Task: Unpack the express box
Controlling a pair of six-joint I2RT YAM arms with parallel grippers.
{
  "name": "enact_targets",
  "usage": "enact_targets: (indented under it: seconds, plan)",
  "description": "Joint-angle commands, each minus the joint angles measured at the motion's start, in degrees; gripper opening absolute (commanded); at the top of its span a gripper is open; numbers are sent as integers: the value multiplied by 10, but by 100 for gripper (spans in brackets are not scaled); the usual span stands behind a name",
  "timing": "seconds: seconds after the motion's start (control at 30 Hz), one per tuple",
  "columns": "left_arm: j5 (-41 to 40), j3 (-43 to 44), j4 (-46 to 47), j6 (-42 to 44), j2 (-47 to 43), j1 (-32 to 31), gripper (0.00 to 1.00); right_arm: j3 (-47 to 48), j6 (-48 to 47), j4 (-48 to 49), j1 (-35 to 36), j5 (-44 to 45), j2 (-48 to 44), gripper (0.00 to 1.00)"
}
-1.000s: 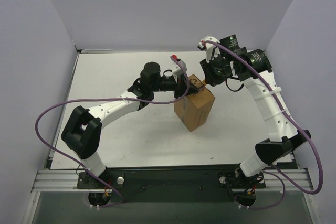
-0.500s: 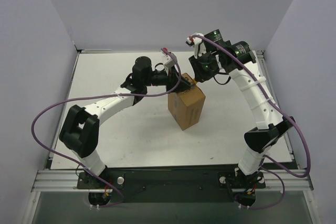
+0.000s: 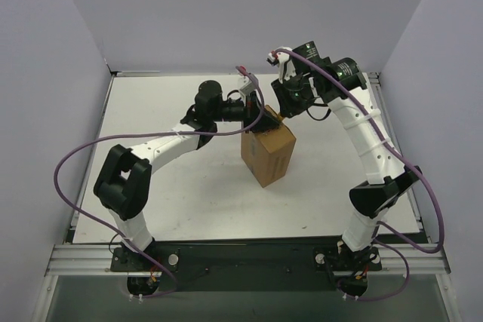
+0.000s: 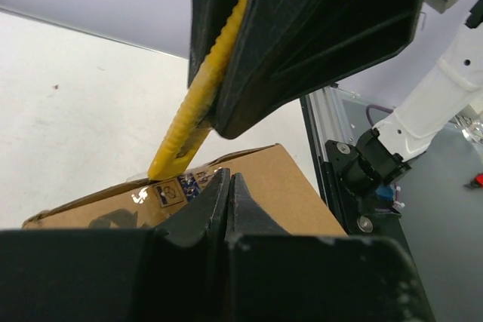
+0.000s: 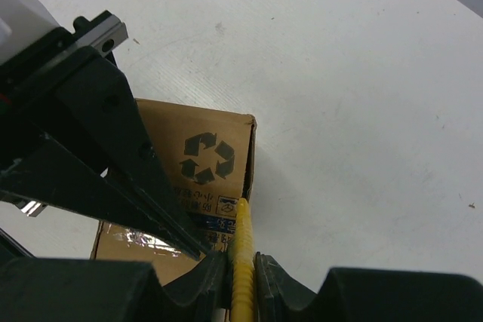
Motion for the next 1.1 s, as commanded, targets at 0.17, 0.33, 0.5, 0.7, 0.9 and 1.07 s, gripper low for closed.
enact_targets:
  seconds: [0.17,0.33,0.5,0.7,0.9,1.07]
  plan:
    - [-8,-6,-90,25,40,-11,0,77,8,-10,16,6,30,0]
    - [-53,-54,-106,36,27,-11,0,54,14,-20,8,33,-25,0]
    - [-78,-52,-114,41,32,-18,0,-6,49,-28,7,43,-88,0]
    - [-84,-45,-117,39,41,-23,0,-30,65,-28,11,56,-109,0]
    - [-83,-43,-119,40,44,-23,0,-30,65,-20,11,51,-97,0]
    - [-84,-47,-120,41,40,-22,0,-17,59,-11,10,57,-77,0]
